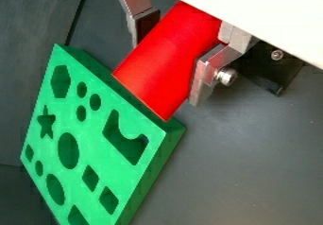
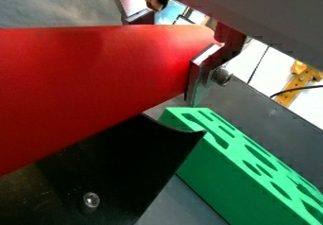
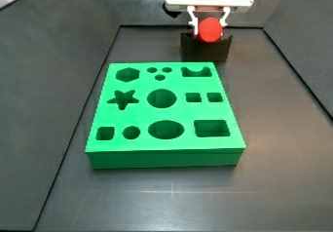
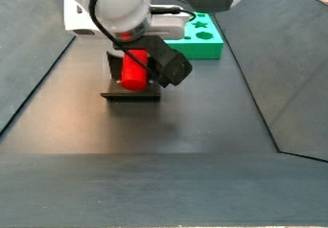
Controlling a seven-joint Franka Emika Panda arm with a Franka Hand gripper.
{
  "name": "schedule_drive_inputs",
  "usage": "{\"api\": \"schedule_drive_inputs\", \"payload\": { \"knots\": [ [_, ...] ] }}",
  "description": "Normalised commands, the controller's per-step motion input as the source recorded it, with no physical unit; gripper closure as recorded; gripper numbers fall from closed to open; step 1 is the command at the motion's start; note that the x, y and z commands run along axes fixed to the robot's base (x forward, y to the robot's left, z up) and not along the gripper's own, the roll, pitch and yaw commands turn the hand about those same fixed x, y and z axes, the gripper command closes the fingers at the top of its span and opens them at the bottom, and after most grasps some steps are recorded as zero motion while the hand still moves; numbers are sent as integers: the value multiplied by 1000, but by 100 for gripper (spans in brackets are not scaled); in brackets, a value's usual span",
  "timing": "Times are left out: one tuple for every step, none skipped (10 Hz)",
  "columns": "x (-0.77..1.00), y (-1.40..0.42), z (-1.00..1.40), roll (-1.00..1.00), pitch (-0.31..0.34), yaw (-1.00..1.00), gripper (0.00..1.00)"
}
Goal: Pick up the round object. Move up. Place the round object on the fixture. Regrasp the round object. Move to above the board. Insert the round object.
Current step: Place the round object on the fixture, then regrasp the round object.
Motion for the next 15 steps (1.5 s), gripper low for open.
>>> {"api": "schedule_drive_inputs", "payload": {
  "knots": [
    [53, -3, -233, -64, -41, 7, 100],
    [53, -1, -226, -63, -41, 5, 100],
    [0, 0, 0, 0, 0, 0, 0],
    [0, 0, 1000, -30, 8, 24, 0],
    [-10, 4, 1000, -21, 16, 29, 0],
    [-24, 8, 1000, -3, 31, 29, 0],
    [-29, 5, 1000, 16, 45, 24, 0],
    [-32, 6, 1000, 29, 63, 18, 0],
    [-27, 10, 827, 38, 79, 3, 0],
    [-26, 11, 638, 41, 89, -8, 0],
    [-23, 11, 450, 41, 86, -21, 0],
    [-22, 10, 265, 35, 81, -32, 0],
    [168, -680, 886, 1000, 54, 23, 0],
    [160, -645, 808, 1000, 54, 23, 0],
    [61, -446, 616, 1000, 49, 22, 0]
  ]
}}
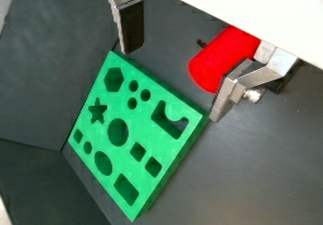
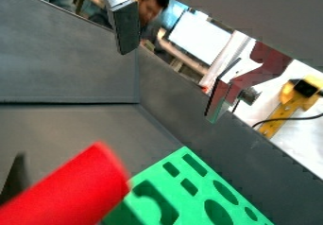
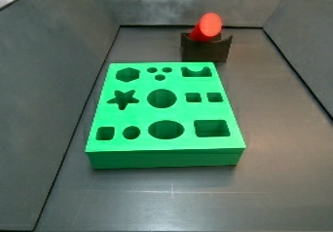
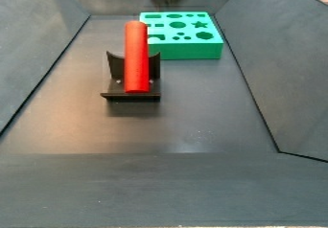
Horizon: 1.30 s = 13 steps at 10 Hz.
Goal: Pick up the round object. Move up. Place the round object on the fixture. Regrasp the round object. Move to above the board. Insert the round object.
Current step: Regrasp the round object.
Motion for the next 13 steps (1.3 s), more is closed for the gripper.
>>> {"api": "schedule_drive_inputs", "payload": {
  "knots": [
    [10, -242, 420, 1000, 45, 22, 0],
    [-9, -139, 282, 1000, 44, 21, 0],
    [0, -87, 53, 1000, 42, 21, 0],
    [0, -58, 34, 1000, 41, 21, 0],
    [-18, -38, 50, 1000, 39, 21, 0],
    [-20, -34, 35, 1000, 37, 21, 0],
    [-17, -25, 10, 1000, 32, 22, 0],
    [-19, -22, 12, 1000, 30, 22, 0],
    [-14, -20, 17, 1000, 25, 23, 0],
    [-11, -21, 12, 1000, 24, 23, 0],
    [-1, -20, 7, 1000, 21, 25, 0],
    [7, -17, 6, 1000, 20, 26, 0],
    [9, -18, 8, 1000, 23, 28, 0]
  ]
}}
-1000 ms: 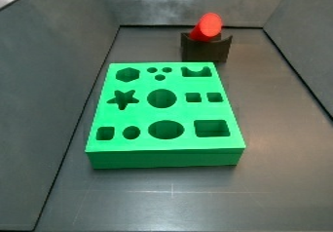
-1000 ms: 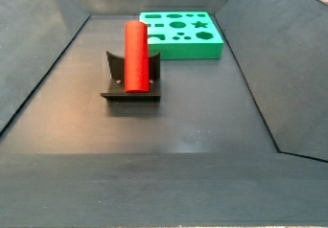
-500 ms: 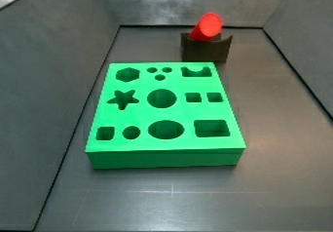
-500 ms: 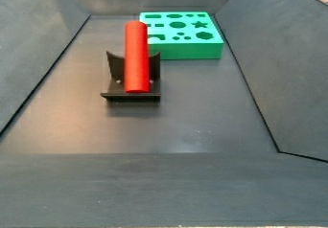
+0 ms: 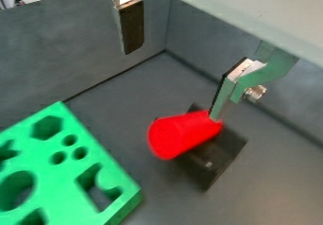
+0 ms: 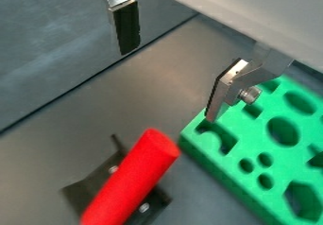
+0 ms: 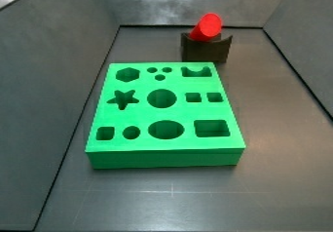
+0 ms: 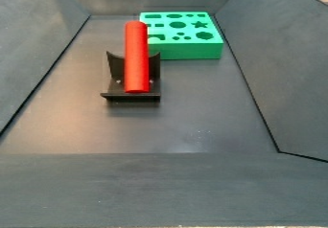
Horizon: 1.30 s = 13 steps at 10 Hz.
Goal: Pick up the round object. Move up. Place the round object on the fixture. Regrasp the round object. Move to above the board. Insert the round object.
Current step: Regrasp the round object.
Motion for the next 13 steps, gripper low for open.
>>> {"api": "schedule_drive_inputs", "payload": {
  "knots": [
    [8, -13, 5, 1000, 27, 29, 0],
    [14, -19, 5, 1000, 37, 32, 0],
    [28, -20, 1, 1000, 43, 34, 0],
    [42, -26, -2, 1000, 56, 40, 0],
    [53, -28, 5, 1000, 69, 44, 0],
    [69, -31, 4, 1000, 90, 53, 0],
    [78, -35, 0, 1000, 102, 59, 0],
    [89, -36, -2, 1000, 124, 71, 0],
    [98, -41, -3, 1000, 153, 94, 0],
    [95, -41, -3, 1000, 177, 119, 0],
    [93, -45, -2, 1000, 202, 156, 0],
    [96, -47, -7, 802, 189, 192, 0],
    [99, -48, -9, 609, 164, 212, 0]
  ]
}}
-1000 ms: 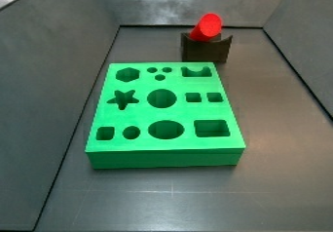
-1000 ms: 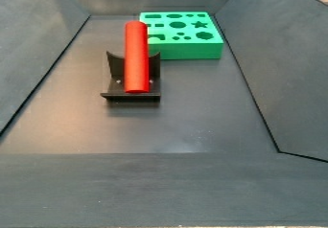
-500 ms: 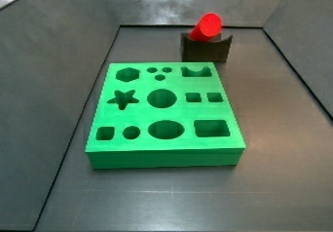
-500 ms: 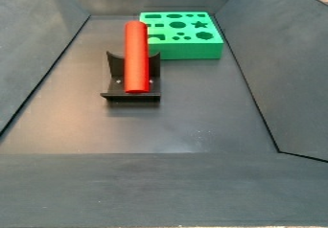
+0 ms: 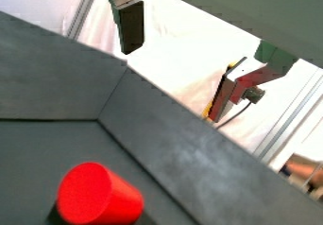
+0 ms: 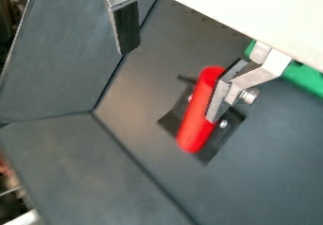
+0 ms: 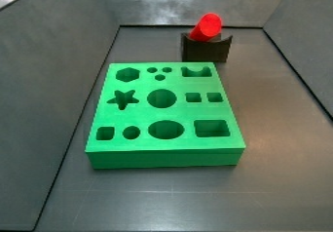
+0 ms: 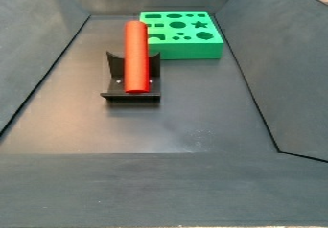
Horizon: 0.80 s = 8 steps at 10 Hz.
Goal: Pick up the round object. Move up. Place the round object on the fixture. Regrasp the round object. Move to above the board. Insert the round object.
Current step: Regrasp the round object.
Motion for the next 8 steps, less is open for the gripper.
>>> {"api": "schedule_drive_inputs", "payload": {
  "knots": [
    [99, -49, -7, 420, 137, 221, 0],
    [94, -37, 3, 282, 101, 227, 0],
    [80, -37, -1, 184, 47, 228, 0],
    [78, -41, -7, 155, 14, 220, 0],
    [31, 50, -1000, 134, 34, 194, 0],
    [33, 49, -1000, 131, 26, 169, 0],
    [48, 45, -1000, 115, -27, 147, 0],
    [57, 42, -1000, 97, -63, 130, 0]
  ]
}}
